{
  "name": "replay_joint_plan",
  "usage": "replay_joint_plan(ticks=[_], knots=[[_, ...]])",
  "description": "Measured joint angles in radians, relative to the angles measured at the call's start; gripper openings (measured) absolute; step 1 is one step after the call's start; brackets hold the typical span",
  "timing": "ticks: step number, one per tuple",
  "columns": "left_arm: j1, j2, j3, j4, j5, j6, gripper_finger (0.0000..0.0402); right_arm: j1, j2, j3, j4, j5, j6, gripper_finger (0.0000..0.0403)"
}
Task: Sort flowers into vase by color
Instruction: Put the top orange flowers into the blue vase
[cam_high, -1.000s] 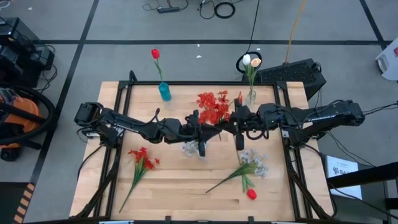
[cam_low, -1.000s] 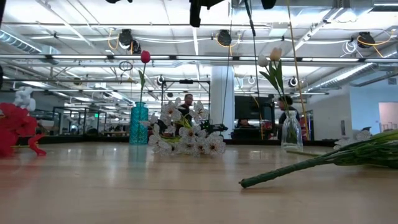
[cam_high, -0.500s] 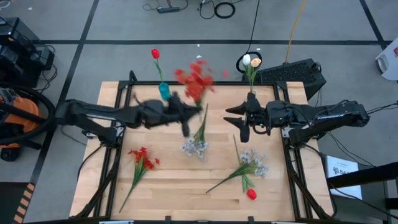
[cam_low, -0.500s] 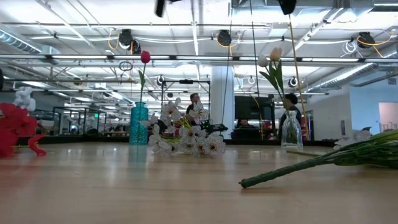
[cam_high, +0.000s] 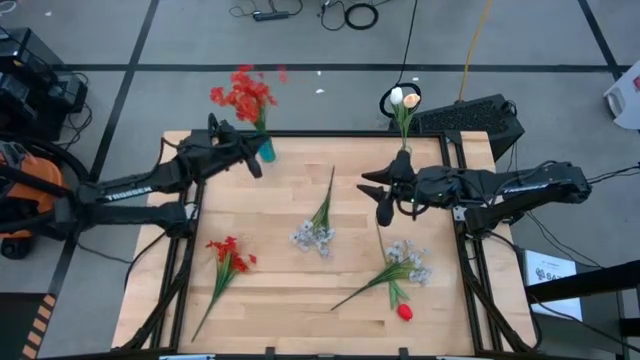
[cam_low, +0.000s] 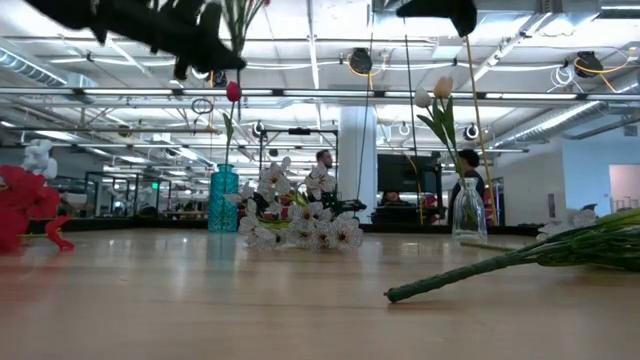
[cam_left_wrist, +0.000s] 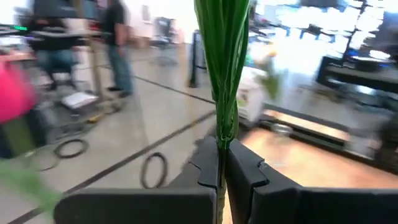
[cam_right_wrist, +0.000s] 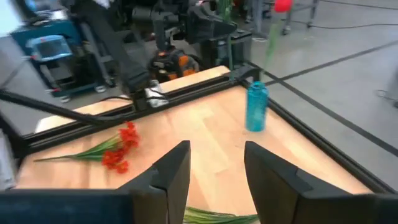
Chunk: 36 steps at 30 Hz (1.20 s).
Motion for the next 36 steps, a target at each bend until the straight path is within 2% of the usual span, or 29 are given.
replay_joint_plan(ticks=[6, 10, 15, 20, 32, 36], knots=[[0.227, 0.014, -0.145, 0.209, 0.153, 0.036, 0.0009, 0.000, 0.029, 0.000, 0.008, 0.087, 0.026, 0.0141], [0.348, 0.040, -0.171, 0.233, 0.233, 0.033, 0.0009, -0.002, 0.044, 0.000, 0.008, 0.119, 0.045, 0.0141], [0.442, 0.112, -0.173, 0.287, 0.319, 0.034, 0.0009, -0.026, 0.058, 0.000, 0.010, 0.120, 0.070, 0.0141], [0.477, 0.209, -0.173, 0.426, 0.376, 0.028, 0.0009, -0.055, 0.058, 0.000, 0.017, 0.121, 0.071, 0.0141], [0.482, 0.316, -0.173, 0.438, 0.397, 0.026, 0.0009, -0.085, 0.058, 0.000, 0.017, 0.119, 0.071, 0.0141], [0.482, 0.343, -0.173, 0.436, 0.396, 0.025, 0.0024, -0.085, 0.058, 0.000, 0.016, 0.119, 0.071, 0.0141]])
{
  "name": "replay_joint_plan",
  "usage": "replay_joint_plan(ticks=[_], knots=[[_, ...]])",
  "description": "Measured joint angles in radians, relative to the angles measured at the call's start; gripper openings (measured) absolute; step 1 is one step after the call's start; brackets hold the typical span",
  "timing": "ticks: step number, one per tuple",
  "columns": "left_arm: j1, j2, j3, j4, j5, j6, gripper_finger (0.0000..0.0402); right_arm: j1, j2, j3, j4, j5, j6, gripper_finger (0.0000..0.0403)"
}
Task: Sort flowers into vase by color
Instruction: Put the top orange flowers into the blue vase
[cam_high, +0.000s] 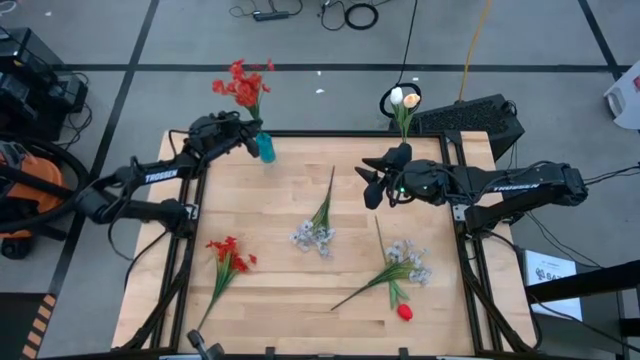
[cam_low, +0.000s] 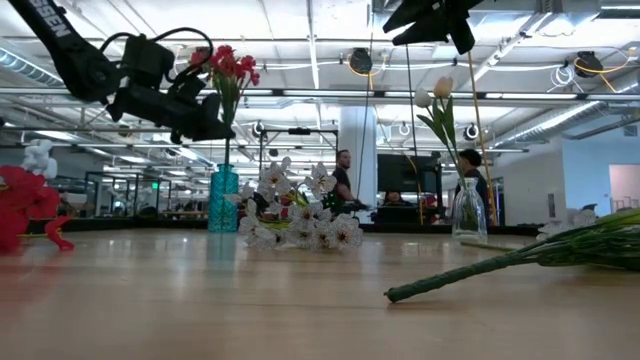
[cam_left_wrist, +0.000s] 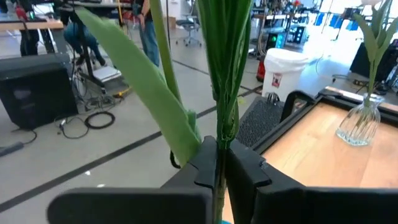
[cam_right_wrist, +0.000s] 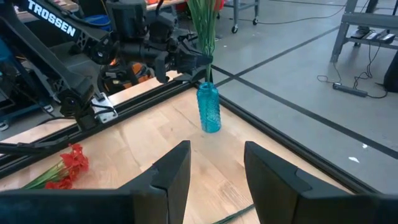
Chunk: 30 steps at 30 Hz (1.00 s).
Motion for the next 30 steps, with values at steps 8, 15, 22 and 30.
replay_joint_plan(ticks=[8, 15, 22, 30], knots=[[-0.008, 0.009, 0.000, 0.001, -0.002, -0.001, 0.0040, 0.000, 0.000, 0.000, -0.001, 0.000, -0.003, 0.0141], [-0.026, 0.009, 0.000, 0.000, -0.002, -0.008, 0.0042, 0.000, 0.000, 0.000, -0.002, -0.003, -0.004, 0.0141], [-0.025, 0.009, 0.000, -0.007, 0.010, -0.027, 0.0043, 0.000, 0.000, 0.000, -0.002, -0.004, -0.003, 0.0141], [-0.025, 0.009, 0.000, -0.037, 0.047, -0.028, 0.0043, 0.000, 0.000, 0.000, -0.001, -0.006, -0.001, 0.0141]])
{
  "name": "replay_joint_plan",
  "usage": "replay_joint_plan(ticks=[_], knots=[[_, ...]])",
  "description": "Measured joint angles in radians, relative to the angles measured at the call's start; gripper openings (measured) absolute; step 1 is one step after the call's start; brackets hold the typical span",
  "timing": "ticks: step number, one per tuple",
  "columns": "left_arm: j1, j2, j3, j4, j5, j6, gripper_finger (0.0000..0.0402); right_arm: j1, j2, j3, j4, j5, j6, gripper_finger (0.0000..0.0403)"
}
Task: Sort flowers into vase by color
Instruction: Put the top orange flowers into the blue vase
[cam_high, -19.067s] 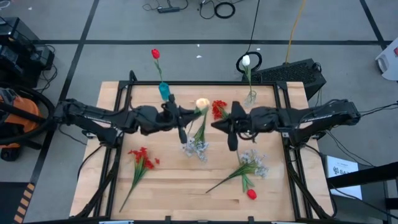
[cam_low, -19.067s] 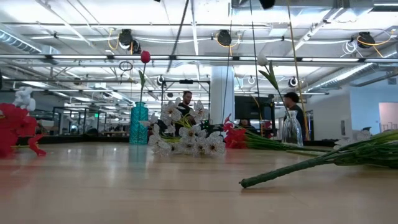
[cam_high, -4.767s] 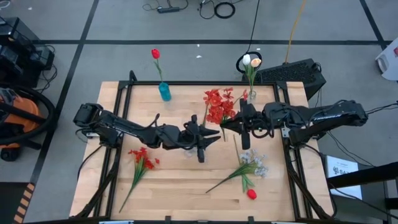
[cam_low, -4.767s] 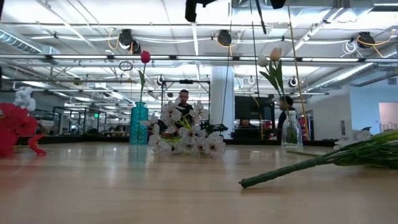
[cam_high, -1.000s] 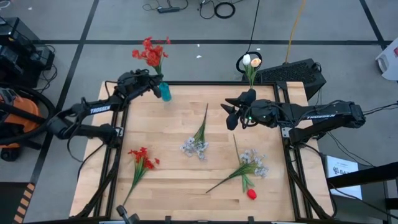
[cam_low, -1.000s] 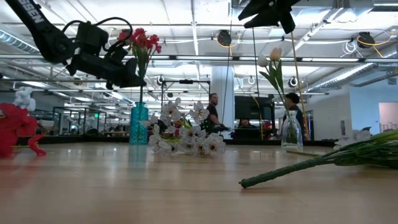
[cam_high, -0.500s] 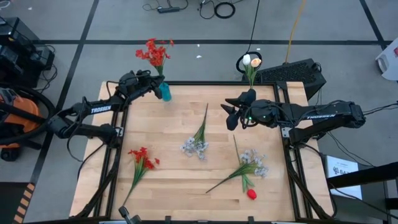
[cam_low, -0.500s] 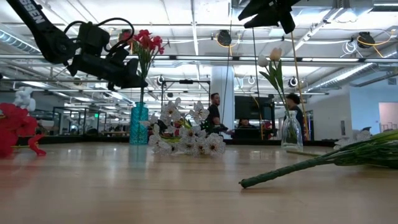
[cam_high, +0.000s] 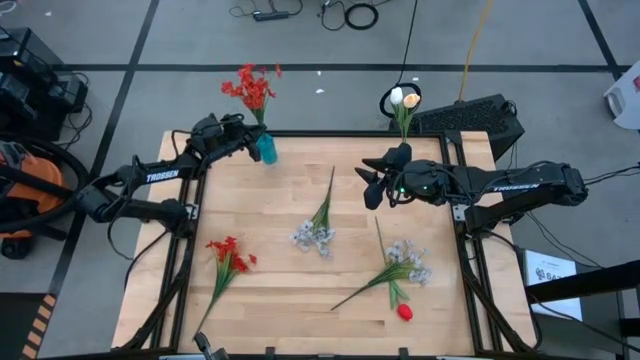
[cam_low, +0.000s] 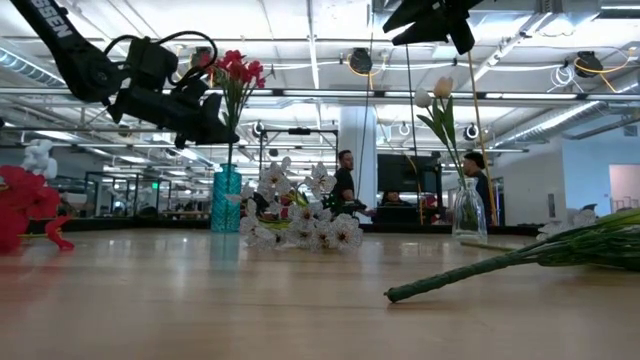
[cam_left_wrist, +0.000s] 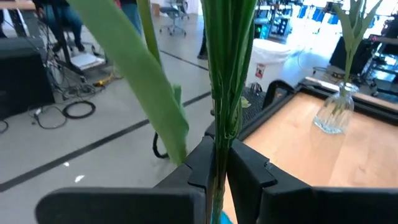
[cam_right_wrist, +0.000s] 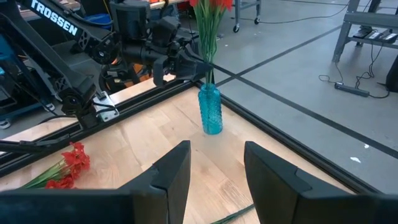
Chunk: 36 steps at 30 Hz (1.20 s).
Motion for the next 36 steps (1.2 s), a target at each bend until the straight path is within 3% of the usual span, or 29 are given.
replay_joint_plan(ticks=[26, 36], knots=[[0.000, 0.000, 0.000, -0.102, 0.029, 0.057, 0.0044, 0.000, 0.000, 0.000, 0.000, -0.001, 0.000, 0.0141], [-0.001, 0.000, 0.000, -0.093, 0.033, -0.023, 0.0044, 0.000, 0.000, 0.000, 0.000, -0.001, 0.003, 0.0141]])
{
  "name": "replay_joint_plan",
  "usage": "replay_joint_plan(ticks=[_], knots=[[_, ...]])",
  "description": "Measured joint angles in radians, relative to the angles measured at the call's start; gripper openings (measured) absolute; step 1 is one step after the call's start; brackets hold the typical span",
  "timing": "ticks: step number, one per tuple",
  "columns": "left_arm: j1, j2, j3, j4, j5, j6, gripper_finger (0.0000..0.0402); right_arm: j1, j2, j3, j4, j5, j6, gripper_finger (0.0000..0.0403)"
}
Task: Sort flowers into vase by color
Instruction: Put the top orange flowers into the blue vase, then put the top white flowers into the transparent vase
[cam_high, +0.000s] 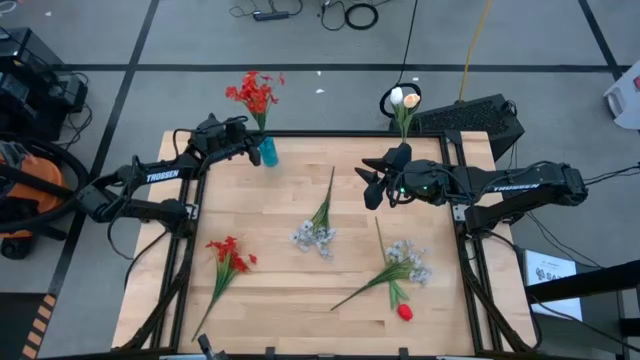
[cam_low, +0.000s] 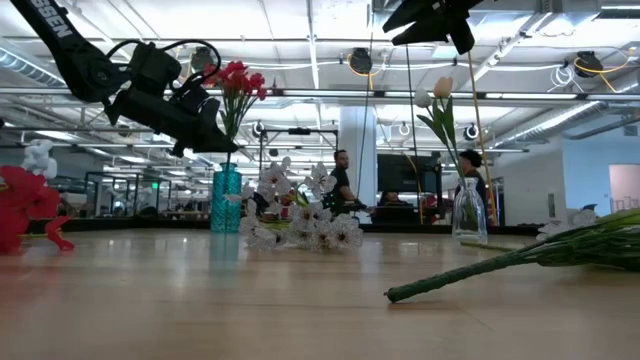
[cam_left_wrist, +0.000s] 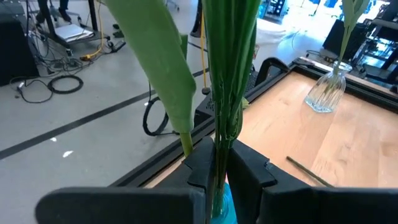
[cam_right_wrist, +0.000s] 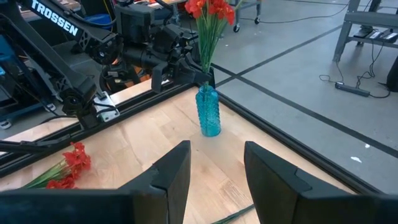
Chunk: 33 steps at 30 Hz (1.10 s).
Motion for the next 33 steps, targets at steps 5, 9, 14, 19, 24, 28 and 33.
replay_joint_plan(ticks=[5, 9, 14, 19, 24, 28, 33], knots=[[0.000, 0.000, 0.000, -0.004, 0.000, -0.003, 0.0044, 0.000, 0.000, 0.000, 0.000, 0.000, 0.021, 0.0141], [0.000, 0.000, 0.000, 0.000, 0.000, -0.002, 0.0044, 0.000, 0.000, 0.000, 0.000, 0.000, 0.021, 0.0141], [0.000, 0.000, 0.000, -0.005, 0.000, -0.002, 0.0044, 0.000, 0.000, 0.000, 0.000, 0.002, 0.021, 0.0141], [0.000, 0.000, 0.000, -0.008, 0.000, -0.002, 0.0044, 0.000, 0.000, 0.000, 0.000, 0.002, 0.021, 0.0141], [0.000, 0.000, 0.000, -0.032, 0.001, -0.002, 0.0068, 0.000, 0.000, 0.000, 0.000, 0.003, 0.021, 0.0141], [-0.001, 0.000, 0.000, -0.042, 0.002, -0.002, 0.0108, 0.000, 0.000, 0.000, 0.000, 0.003, 0.021, 0.0141], [-0.004, -0.042, 0.000, -0.044, 0.002, -0.003, 0.0122, 0.000, 0.000, 0.000, 0.000, 0.003, 0.026, 0.0141]])
